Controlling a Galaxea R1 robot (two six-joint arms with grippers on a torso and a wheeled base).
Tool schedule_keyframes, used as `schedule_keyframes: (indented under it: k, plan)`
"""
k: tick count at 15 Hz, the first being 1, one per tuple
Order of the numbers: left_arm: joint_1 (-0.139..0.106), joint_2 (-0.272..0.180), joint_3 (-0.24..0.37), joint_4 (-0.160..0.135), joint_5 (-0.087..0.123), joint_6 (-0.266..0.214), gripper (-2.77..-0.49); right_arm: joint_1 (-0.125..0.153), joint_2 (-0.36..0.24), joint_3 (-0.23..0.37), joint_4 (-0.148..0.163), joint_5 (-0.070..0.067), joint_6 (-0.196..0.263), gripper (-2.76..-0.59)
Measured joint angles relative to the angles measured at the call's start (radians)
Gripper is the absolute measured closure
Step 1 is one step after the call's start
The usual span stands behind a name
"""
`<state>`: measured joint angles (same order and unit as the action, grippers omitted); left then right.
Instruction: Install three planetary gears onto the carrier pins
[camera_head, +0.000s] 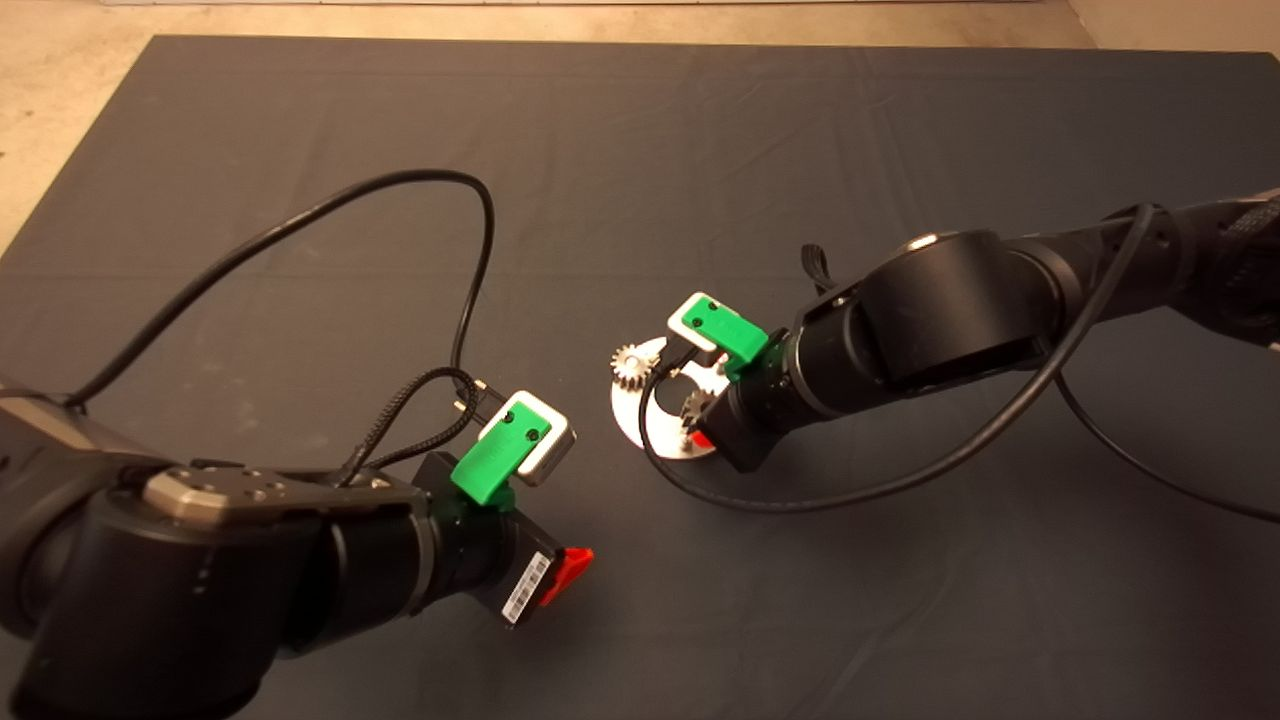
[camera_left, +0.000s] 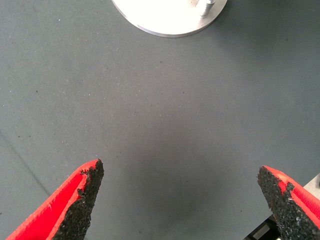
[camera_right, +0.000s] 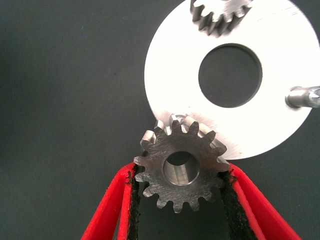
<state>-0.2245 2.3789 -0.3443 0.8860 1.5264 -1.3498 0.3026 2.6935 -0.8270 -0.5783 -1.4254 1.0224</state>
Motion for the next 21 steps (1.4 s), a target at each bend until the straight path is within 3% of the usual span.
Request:
schedule_keyframes:
  k: [2, 4, 9, 13, 21]
  plan:
    - [0.000, 0.000, 0.000, 0.000, 0.000, 0.000, -2.22, -0.006, 0.016, 0.000, 0.000, -0.035, -0.031, -0.96]
    - [0.000, 0.000, 0.000, 0.000, 0.000, 0.000, -2.22, -0.006, 0.016, 0.000, 0.000, -0.043, -0.032, -0.96]
    - [0.000, -0.003, 0.000, 0.001, 0.000, 0.000, -2.22, -0.040, 0.016, -0.003, -0.003, -0.045, -0.035, -0.96]
    - [0.000, -0.003, 0.000, 0.001, 0.000, 0.000, -2.22, -0.072, 0.022, -0.004, -0.036, -0.048, -0.038, -0.95]
    - [0.000, -0.003, 0.000, 0.001, 0.000, 0.000, -2.22, -0.066, 0.028, -0.013, -0.059, -0.049, -0.038, -0.95]
